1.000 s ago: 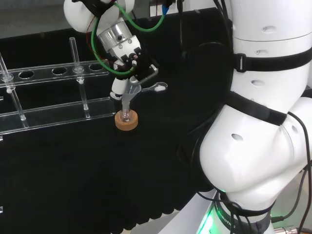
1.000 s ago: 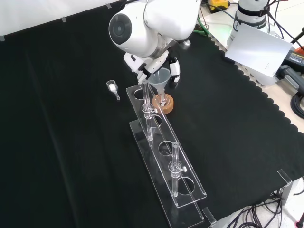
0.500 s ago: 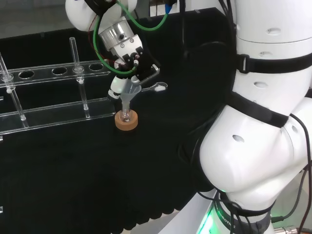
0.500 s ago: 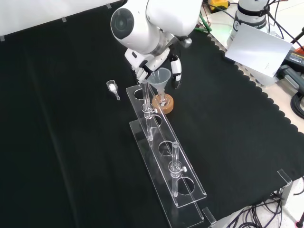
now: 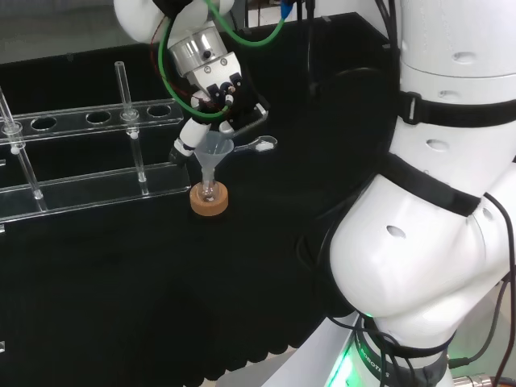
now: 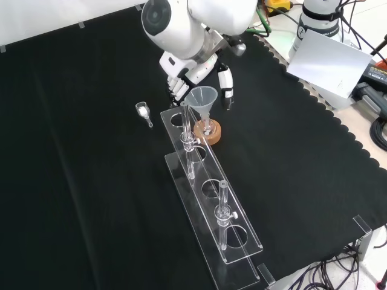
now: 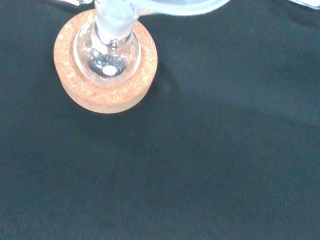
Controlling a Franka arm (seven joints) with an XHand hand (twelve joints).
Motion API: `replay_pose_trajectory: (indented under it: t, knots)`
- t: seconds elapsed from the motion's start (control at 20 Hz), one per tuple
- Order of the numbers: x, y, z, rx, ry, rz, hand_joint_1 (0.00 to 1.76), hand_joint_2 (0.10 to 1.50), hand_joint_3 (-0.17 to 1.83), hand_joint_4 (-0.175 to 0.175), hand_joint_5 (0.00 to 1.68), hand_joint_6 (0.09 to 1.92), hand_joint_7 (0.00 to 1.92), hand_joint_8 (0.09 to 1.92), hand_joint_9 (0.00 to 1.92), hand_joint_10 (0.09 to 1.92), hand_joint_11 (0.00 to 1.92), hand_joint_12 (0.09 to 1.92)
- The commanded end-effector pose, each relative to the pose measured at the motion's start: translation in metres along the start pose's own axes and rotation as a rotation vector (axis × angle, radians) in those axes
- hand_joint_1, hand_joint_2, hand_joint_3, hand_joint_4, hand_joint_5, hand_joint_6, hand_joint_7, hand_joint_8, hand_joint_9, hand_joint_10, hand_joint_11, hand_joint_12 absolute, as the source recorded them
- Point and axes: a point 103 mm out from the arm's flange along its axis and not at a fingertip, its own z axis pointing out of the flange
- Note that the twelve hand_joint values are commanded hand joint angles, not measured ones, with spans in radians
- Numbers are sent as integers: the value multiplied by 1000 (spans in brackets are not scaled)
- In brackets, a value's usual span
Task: Place the funnel on the round-bottom flask.
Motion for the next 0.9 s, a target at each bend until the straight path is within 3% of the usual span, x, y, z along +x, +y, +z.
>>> replay_pose_trajectory:
  t: [0.05,0.3,0.5,0.9]
  knots:
    - [-11,-20,-13,-71,70,-19,296,647,145,-72,232,87,91,759,347,839,438,1409]
    - [-29,-35,-18,-94,91,-11,298,658,131,-74,243,87,130,768,402,814,432,1419]
    - [-42,-44,-21,-176,143,-50,343,701,124,-75,261,87,183,757,491,743,431,1418]
    - [-77,-50,-21,-216,201,-67,407,739,128,-72,326,87,285,749,585,677,439,1402]
